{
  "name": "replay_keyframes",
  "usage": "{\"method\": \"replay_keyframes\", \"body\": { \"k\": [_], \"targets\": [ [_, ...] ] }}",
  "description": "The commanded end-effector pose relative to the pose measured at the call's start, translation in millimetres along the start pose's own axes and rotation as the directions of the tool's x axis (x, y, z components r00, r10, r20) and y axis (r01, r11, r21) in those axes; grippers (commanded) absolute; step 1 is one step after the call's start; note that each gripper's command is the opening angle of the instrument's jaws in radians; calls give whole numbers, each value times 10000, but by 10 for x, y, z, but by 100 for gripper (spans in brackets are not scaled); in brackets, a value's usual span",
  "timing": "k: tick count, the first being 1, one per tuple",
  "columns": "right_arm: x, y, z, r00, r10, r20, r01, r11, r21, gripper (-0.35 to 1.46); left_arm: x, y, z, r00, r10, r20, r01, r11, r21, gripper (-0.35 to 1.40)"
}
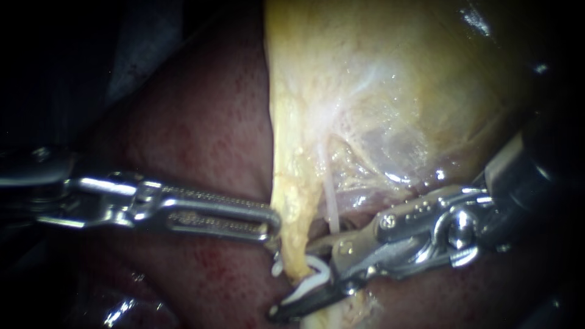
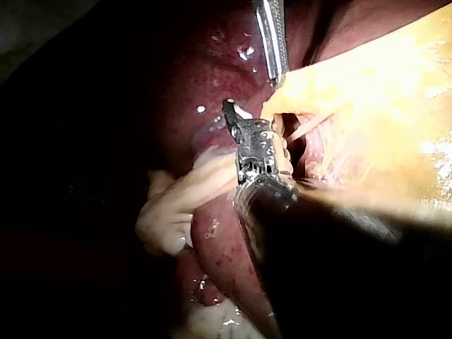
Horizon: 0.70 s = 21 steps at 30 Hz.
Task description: Clipping first clip left tube
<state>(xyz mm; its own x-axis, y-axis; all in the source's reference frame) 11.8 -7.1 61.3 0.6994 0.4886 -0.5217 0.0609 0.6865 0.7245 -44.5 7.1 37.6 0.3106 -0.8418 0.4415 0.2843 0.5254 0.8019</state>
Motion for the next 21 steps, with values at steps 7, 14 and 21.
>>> {"method": "replay_keyframes", "body": {
  "k": [7,14,21],
  "targets": [
    [-4,4,3,9999,-47,92,46,9999,147,48,0,0,1,10000,-4,0,4,10000,-4,-35],
    [-5,9,1,9997,215,114,-217,9996,190,20,0,0,2,10000,-6,2,6,10000,-7,-35],
    [-2,16,-9,9993,360,111,-363,9990,245,-24,-1,0,2,10000,-7,3,7,10000,-10,-35]
  ]
}}
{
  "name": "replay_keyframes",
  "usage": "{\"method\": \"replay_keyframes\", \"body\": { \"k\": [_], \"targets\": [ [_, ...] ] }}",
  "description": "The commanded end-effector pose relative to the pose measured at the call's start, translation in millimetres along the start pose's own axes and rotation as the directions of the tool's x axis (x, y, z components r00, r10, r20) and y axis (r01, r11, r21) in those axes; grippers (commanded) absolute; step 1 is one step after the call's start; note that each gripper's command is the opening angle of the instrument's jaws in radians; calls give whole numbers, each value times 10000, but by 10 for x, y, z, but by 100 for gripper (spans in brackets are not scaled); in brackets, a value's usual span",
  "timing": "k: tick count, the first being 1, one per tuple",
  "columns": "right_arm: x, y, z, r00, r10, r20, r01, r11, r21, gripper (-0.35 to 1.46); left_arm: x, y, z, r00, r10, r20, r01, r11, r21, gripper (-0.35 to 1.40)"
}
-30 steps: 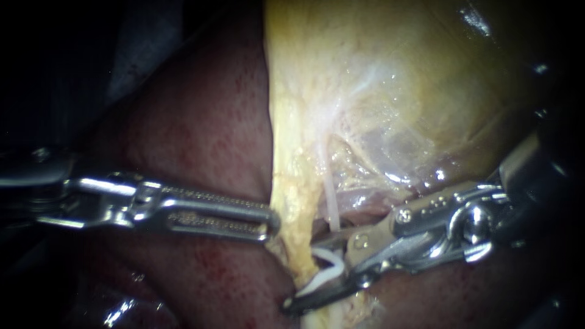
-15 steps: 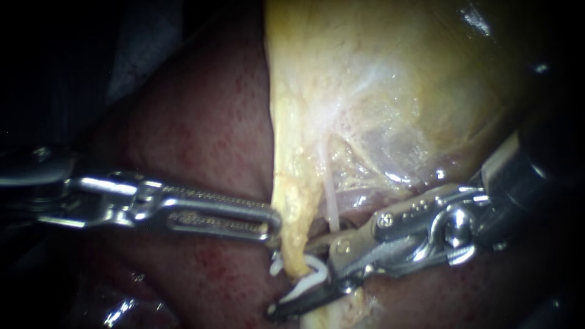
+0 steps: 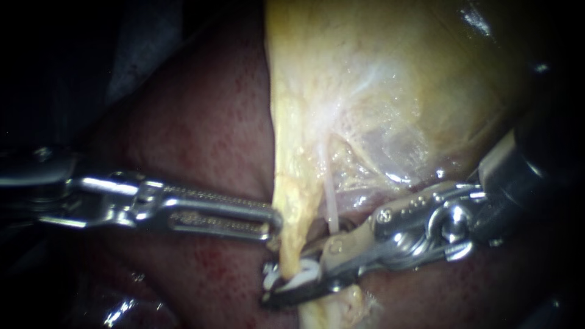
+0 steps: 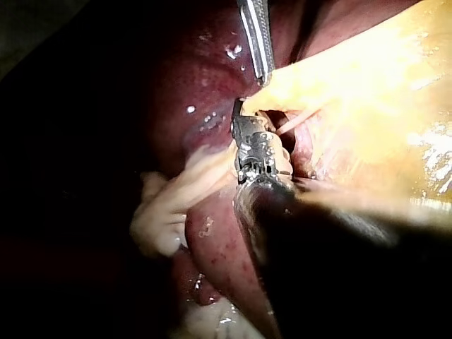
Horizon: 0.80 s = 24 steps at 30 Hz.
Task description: Clipping first clip left tube
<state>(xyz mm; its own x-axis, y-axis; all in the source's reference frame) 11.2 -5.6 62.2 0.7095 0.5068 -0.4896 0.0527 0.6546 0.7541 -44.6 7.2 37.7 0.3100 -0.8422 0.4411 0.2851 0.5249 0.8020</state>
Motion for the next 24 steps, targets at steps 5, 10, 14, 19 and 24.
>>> {"method": "replay_keyframes", "body": {
  "k": [5,10,14,19,24],
  "targets": [
    [-1,0,0,10000,41,-2,-41,10000,1,-31,0,0,0,10000,0,-14,0,10000,23,-35],
    [-2,-1,0,10000,35,1,-35,10000,5,-31,0,0,0,10000,0,-14,0,10000,23,-35],
    [-2,-1,0,10000,89,3,-89,10000,6,-31,0,0,0,10000,0,-14,0,10000,22,-35],
    [-5,-2,2,9999,108,38,-108,9999,43,-30,0,0,1,10000,2,-12,-2,10000,17,-35],
    [-6,-3,3,9999,120,69,-120,9999,80,-29,0,1,2,10000,3,-12,-3,10000,16,-35]
  ]
}}
